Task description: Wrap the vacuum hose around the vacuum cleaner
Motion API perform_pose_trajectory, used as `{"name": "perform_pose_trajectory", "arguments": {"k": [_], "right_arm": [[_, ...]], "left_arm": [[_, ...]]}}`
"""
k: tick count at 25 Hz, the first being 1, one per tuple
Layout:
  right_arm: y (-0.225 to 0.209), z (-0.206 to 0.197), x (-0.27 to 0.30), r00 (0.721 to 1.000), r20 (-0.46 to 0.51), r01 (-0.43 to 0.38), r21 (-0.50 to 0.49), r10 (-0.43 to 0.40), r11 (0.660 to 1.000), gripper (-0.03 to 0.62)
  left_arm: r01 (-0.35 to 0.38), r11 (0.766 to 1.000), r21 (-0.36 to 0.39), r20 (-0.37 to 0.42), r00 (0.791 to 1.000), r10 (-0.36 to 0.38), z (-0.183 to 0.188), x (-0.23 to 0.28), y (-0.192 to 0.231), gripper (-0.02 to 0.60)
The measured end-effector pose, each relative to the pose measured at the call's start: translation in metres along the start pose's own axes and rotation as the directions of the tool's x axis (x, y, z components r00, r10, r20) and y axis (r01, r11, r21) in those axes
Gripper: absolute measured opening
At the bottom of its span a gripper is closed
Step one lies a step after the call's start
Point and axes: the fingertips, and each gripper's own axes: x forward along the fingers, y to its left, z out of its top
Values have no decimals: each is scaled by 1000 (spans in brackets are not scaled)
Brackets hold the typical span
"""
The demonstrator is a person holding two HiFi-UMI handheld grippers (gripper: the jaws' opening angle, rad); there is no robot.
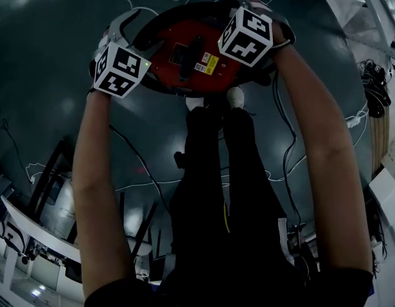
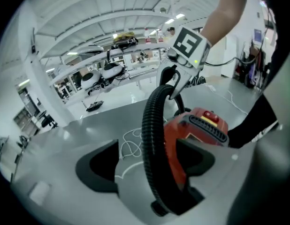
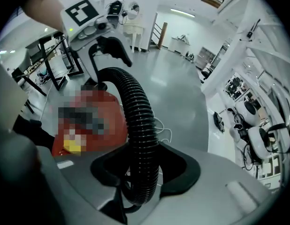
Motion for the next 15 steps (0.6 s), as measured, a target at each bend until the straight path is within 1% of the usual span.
{"name": "perform_pose_trajectory", "arguments": {"k": [2, 4, 6, 9, 11, 15], "right_arm": [[3, -2, 1, 999, -32, -23, 25, 24, 999, 176], [2, -3, 0, 997, -64, -44, 37, 46, 998, 176], [1, -3, -2, 994, -88, -58, 36, 61, 998, 176], [-6, 6, -12, 993, -97, -64, 0, 64, 998, 176], [-11, 16, -22, 993, -95, -68, -37, 64, 997, 176], [-15, 29, -38, 989, -122, -96, -98, 84, 991, 176]], "left_arm": [[12, 997, -77, -25, 1000, -14, -28, -12, -17, 377], [27, 995, -95, -67, 997, -34, -52, -19, -34, 376], [25, 994, -106, -98, 995, -36, -70, -24, -47, 368], [-10, 989, -148, -137, 990, -10, -93, -32, -60, 357], [-40, 980, -197, -167, 986, 7, -111, -37, -67, 347], [-74, 948, -310, -213, 977, 7, -137, -39, -82, 336]]}}
